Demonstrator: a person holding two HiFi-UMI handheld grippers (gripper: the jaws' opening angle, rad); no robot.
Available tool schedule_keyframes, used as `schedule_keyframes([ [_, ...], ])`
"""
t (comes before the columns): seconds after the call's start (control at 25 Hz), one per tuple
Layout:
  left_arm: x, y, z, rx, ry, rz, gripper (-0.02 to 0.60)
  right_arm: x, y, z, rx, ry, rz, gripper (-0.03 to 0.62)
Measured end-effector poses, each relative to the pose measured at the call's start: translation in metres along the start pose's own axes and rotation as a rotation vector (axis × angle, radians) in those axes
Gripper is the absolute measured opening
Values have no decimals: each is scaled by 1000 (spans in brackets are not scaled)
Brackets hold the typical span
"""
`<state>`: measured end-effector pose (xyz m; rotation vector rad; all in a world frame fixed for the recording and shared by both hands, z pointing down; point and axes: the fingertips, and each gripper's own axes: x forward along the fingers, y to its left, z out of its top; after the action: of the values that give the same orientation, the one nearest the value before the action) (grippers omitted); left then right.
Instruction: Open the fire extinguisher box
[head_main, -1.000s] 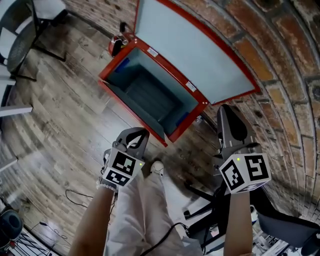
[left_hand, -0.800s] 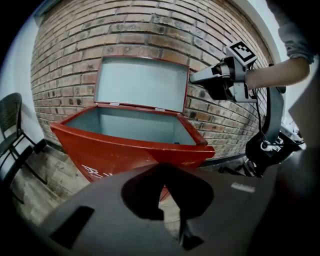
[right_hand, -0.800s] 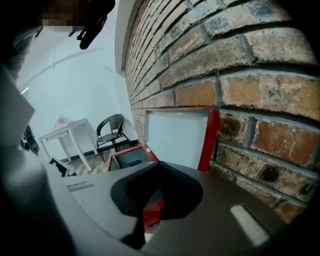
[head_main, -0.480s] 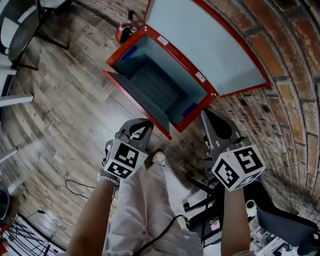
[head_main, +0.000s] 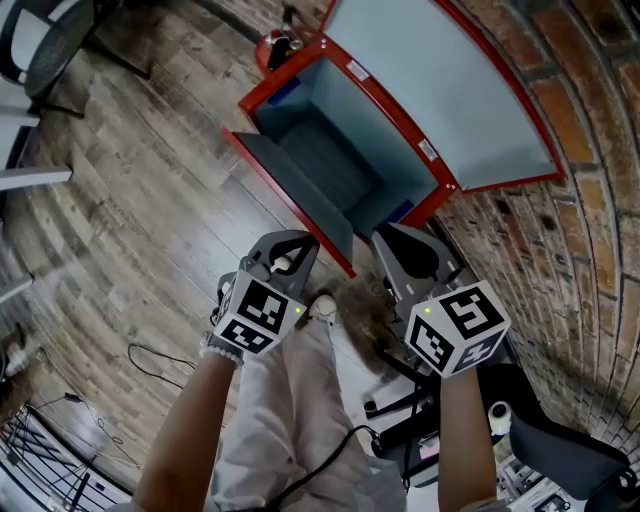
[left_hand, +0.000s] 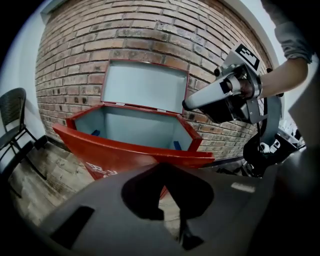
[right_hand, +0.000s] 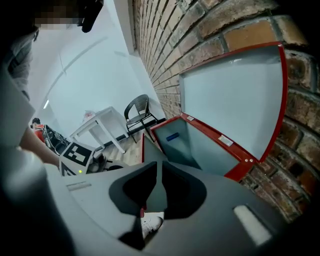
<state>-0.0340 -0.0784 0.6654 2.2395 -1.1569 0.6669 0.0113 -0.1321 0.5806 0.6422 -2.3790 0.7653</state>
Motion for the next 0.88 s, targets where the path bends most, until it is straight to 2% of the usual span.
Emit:
schedule_keyframes([
  [0.24,-9,0,-15,-22,6,6,-2,16,24,-21,3,75,78,100],
  [0.88,-29,1,-62,-53,41,26,-2,55,81,-108,-114,345,272,124],
])
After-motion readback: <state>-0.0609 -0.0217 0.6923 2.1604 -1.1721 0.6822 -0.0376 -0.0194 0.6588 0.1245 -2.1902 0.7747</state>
